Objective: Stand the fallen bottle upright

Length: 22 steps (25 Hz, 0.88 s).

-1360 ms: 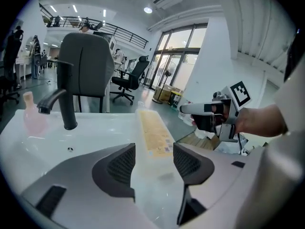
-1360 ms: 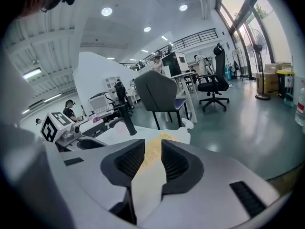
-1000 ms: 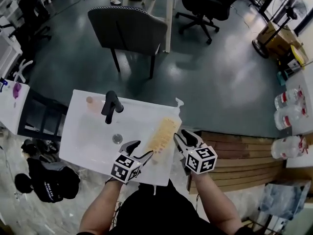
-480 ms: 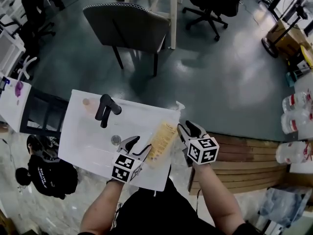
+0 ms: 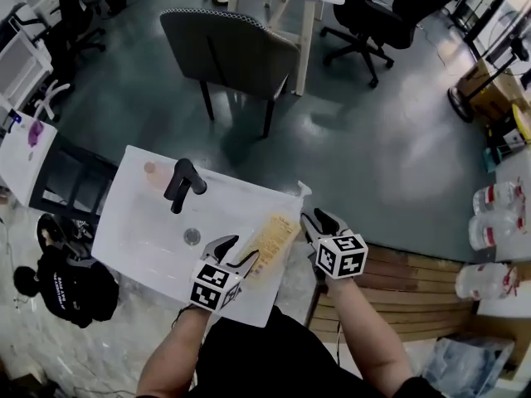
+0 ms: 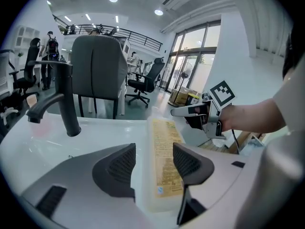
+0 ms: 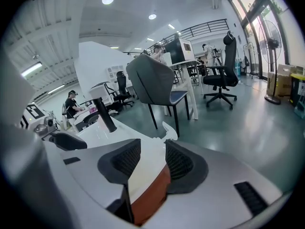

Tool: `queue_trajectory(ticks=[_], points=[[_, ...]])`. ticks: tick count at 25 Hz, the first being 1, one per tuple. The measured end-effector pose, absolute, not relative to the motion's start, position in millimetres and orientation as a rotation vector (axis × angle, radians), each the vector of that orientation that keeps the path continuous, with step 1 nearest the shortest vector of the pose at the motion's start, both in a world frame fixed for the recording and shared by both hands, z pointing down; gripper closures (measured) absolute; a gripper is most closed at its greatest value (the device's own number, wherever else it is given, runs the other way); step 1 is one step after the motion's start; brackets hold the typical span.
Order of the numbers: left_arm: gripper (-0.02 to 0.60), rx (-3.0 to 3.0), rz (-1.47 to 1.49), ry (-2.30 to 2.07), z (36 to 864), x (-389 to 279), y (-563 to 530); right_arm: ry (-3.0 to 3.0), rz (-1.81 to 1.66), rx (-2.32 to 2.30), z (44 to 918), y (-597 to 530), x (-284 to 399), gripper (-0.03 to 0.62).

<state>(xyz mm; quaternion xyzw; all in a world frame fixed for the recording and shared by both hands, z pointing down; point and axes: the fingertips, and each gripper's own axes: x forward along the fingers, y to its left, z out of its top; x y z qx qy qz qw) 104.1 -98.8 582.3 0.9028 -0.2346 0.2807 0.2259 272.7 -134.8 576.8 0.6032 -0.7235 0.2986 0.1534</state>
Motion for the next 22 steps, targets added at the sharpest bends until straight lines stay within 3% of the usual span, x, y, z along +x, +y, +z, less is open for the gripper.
queue_trajectory(ticks=[3, 22], points=[[0.295, 2.489, 0.737, -0.609, 583, 103, -88, -2.039, 0.835, 1.733, 575, -124, 271, 0.416], [0.291, 2.353, 0.792, -0.989, 588, 123, -88, -2.150, 0.744, 1.446, 616, -175, 316, 0.414]])
